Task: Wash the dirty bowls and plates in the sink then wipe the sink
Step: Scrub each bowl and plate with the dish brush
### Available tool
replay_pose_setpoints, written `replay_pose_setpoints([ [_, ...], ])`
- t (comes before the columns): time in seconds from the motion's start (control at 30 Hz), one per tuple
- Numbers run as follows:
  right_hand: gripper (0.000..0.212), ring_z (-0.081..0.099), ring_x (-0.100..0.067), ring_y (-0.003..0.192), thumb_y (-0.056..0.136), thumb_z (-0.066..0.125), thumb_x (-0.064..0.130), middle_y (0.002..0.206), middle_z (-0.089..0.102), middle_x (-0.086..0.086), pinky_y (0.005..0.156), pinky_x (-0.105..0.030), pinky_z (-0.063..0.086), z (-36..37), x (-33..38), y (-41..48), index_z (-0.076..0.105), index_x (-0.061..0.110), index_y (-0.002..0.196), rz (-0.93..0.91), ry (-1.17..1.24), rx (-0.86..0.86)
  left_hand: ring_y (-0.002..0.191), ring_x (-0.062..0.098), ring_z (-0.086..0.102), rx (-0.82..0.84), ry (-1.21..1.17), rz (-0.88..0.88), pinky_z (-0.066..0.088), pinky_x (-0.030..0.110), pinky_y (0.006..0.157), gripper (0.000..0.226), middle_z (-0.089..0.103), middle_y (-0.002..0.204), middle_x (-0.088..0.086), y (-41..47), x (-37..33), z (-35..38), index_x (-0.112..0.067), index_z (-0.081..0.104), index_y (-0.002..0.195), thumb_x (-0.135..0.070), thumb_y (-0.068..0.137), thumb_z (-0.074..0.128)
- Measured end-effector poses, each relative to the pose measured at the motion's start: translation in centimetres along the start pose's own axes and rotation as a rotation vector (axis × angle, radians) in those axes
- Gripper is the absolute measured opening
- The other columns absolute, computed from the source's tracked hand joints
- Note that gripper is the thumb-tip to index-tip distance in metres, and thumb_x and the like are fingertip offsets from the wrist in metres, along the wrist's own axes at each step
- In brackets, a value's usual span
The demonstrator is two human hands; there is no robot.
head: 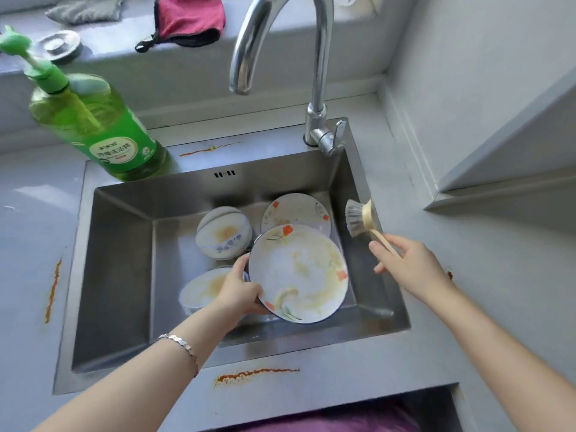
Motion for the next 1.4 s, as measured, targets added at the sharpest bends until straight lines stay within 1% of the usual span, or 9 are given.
replay_pose_setpoints([
  [0.23, 0.035, 0.05, 0.0, 0.066, 0.095, 0.041, 0.019, 0.081, 0.066, -0.002, 0.059, -0.018, 0.036, -0.8, -1.2, 3.1, 0.054, 0.025, 0.126, 0.047, -0.082, 0.026, 0.105, 0.045, 0.055, -0.084, 0.154, -0.057, 0.055, 0.057, 0.071, 0.065, 0.051, 0.114, 0.01, 4.7, 2.8, 1.7, -0.024, 0.042, 0.127, 0.018, 0.077, 0.033],
  [0.37, 0.033, 0.045, -0.002, 0.054, 0.094, 0.042, 0.019, 0.076, 0.064, 0.002, 0.053, -0.021, 0.031, -0.3, -1.9, 3.8, 0.055, 0.026, 0.124, 0.037, -0.062, 0.032, 0.108, 0.033, 0.05, -0.079, 0.23, 0.03, 0.049, 0.051, 0.09, 0.066, 0.05, 0.11, 0.005, 6.8, 3.3, 2.8, -0.018, 0.041, 0.129, 0.019, 0.075, 0.035],
  [0.53, 0.029, 0.05, 0.002, 0.053, 0.094, 0.044, 0.018, 0.069, 0.062, 0.007, 0.055, -0.019, 0.033, 1.1, -1.8, 4.5, 0.058, 0.026, 0.118, 0.012, -0.03, 0.055, 0.09, 0.021, 0.055, -0.013, 0.288, 0.044, 0.052, 0.02, 0.054, 0.068, 0.052, 0.114, 0.005, 8.7, 3.5, 4.6, -0.02, 0.037, 0.133, 0.019, 0.078, 0.034],
  [0.7, 0.028, 0.061, -0.014, 0.074, 0.094, 0.045, 0.017, 0.069, 0.063, 0.005, 0.067, -0.019, 0.044, 2.9, -1.3, 5.2, 0.06, 0.026, 0.116, 0.003, 0.025, 0.063, 0.103, 0.033, 0.056, 0.012, 0.345, 0.05, 0.055, 0.043, 0.079, 0.066, 0.058, 0.118, 0.011, 11.5, 4.9, 5.3, -0.031, 0.042, 0.122, 0.016, 0.076, 0.034],
  [0.8, 0.03, 0.062, -0.021, 0.081, 0.092, 0.045, 0.02, 0.07, 0.063, 0.004, 0.078, -0.032, 0.048, 4.4, -1.4, 5.7, 0.061, 0.028, 0.116, -0.001, 0.025, 0.073, 0.095, 0.024, 0.051, -0.006, 0.354, 0.043, 0.05, 0.014, 0.055, 0.066, 0.055, 0.12, 0.011, 12.7, 5.3, 5.7, -0.016, 0.043, 0.132, 0.021, 0.079, 0.033],
  [0.9, 0.027, 0.062, -0.024, 0.079, 0.092, 0.045, 0.021, 0.071, 0.066, -0.002, 0.078, -0.036, 0.05, 5.7, -1.6, 6.0, 0.062, 0.032, 0.111, 0.006, 0.03, 0.078, 0.081, 0.016, 0.052, -0.013, 0.361, 0.051, 0.039, 0.004, 0.041, 0.065, 0.055, 0.121, 0.012, 13.9, 5.8, 5.8, -0.012, 0.04, 0.138, 0.02, 0.082, 0.032],
  [1.1, 0.029, 0.063, -0.018, 0.078, 0.093, 0.046, 0.022, 0.071, 0.064, 0.005, 0.076, -0.032, 0.049, 7.2, -2.3, 6.5, 0.06, 0.032, 0.115, 0.041, 0.069, 0.079, 0.117, 0.028, 0.051, -0.076, 0.621, 0.089, 0.04, 0.026, 0.086, 0.05, 0.046, 0.139, 0.013, 14.8, 2.9, 4.8, -0.012, 0.032, 0.142, -0.019, 0.095, 0.049],
  [1.27, 0.027, 0.061, -0.004, 0.072, 0.093, 0.047, 0.021, 0.065, 0.063, 0.006, 0.069, -0.022, 0.046, 7.9, -2.6, 7.7, 0.061, 0.034, 0.112, 0.054, 0.106, 0.032, 0.123, 0.029, 0.046, -0.179, 0.781, 0.447, 0.035, 0.03, 0.096, 0.045, 0.046, 0.134, 0.015, 18.5, -5.6, 4.0, -0.009, 0.039, 0.138, -0.019, 0.095, 0.049],
  [1.4, 0.025, 0.059, 0.0, 0.064, 0.093, 0.048, 0.023, 0.063, 0.064, 0.007, 0.067, -0.027, 0.048, 8.7, -2.6, 8.2, 0.06, 0.039, 0.108, 0.08, 0.123, 0.025, 0.131, 0.029, 0.04, -0.1, 0.794, 0.305, 0.032, 0.031, 0.102, 0.051, 0.04, 0.144, 0.014, 22.6, -8.3, 4.6, -0.005, 0.027, 0.144, -0.022, 0.099, 0.044],
])
Point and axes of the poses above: each hand's wrist, its own y-axis towards the middle knuckle, its own z-axis out of the palm, x = y × z, the point moved 4 cm from there along y, towards the middle knuckle
